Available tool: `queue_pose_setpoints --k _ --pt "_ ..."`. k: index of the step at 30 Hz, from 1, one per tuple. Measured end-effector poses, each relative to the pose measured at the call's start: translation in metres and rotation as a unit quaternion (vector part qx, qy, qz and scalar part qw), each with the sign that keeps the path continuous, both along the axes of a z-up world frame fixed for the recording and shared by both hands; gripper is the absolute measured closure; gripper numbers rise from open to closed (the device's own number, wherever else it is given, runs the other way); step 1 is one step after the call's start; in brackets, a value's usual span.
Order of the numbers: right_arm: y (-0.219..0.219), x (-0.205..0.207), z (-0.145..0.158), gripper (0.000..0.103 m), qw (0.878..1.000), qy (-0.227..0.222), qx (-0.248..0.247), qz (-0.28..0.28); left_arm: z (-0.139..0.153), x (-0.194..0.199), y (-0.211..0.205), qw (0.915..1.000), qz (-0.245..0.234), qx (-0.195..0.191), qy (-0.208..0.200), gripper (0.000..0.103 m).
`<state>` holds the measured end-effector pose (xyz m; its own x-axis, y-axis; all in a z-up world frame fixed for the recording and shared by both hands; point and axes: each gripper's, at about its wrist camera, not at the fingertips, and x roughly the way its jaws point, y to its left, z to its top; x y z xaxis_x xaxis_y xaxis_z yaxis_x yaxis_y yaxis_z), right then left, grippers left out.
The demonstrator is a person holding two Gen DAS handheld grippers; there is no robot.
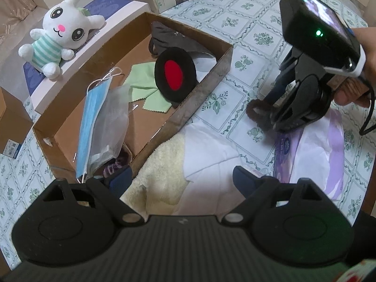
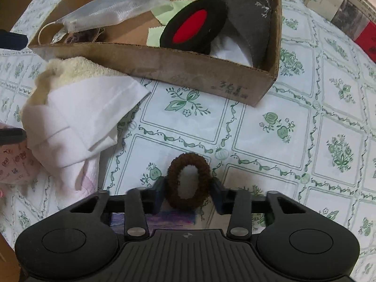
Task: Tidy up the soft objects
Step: 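Close the right gripper on the brown scrunchie and lift it, then raise the scrunchie with the right gripper while the left gripper grasps the white cloth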
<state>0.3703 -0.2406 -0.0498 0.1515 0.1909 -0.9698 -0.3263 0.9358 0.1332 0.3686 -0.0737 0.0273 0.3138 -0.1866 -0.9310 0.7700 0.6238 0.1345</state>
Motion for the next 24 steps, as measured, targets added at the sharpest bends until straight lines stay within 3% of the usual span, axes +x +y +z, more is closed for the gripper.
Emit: queue_pose_setpoints --k 1,4,15,18,20,24 --pt "-0.002 0.000 0.001 0.085 1.000 -0.004 0.002 -0.001 -0.001 0.000 0.000 1.0000 0.001 0.000 0.001 0.012" --pt "-0.005 -0.003 0.006 0.087 1.000 -0.015 0.004 -0.003 -0.003 0.002 -0.001 1.0000 0.003 0.004 0.006 0.012" --pt "-0.036 -0.008 0.050 0.087 0.994 -0.084 0.044 -0.056 -0.016 0.006 -0.025 0.9990 -0.008 0.030 0.032 0.021" --pt "-0.042 -0.009 0.056 0.087 0.992 -0.091 0.051 -0.066 -0.023 0.005 -0.034 0.9981 -0.017 0.038 0.045 0.024" --pt "-0.047 -0.009 0.058 0.087 0.992 -0.092 0.054 -0.069 -0.028 0.004 -0.039 0.9973 -0.022 0.046 0.053 0.033" --pt "-0.055 -0.010 0.054 0.087 0.992 -0.088 0.056 -0.073 -0.035 0.002 -0.044 0.9962 -0.025 0.063 0.055 0.036"
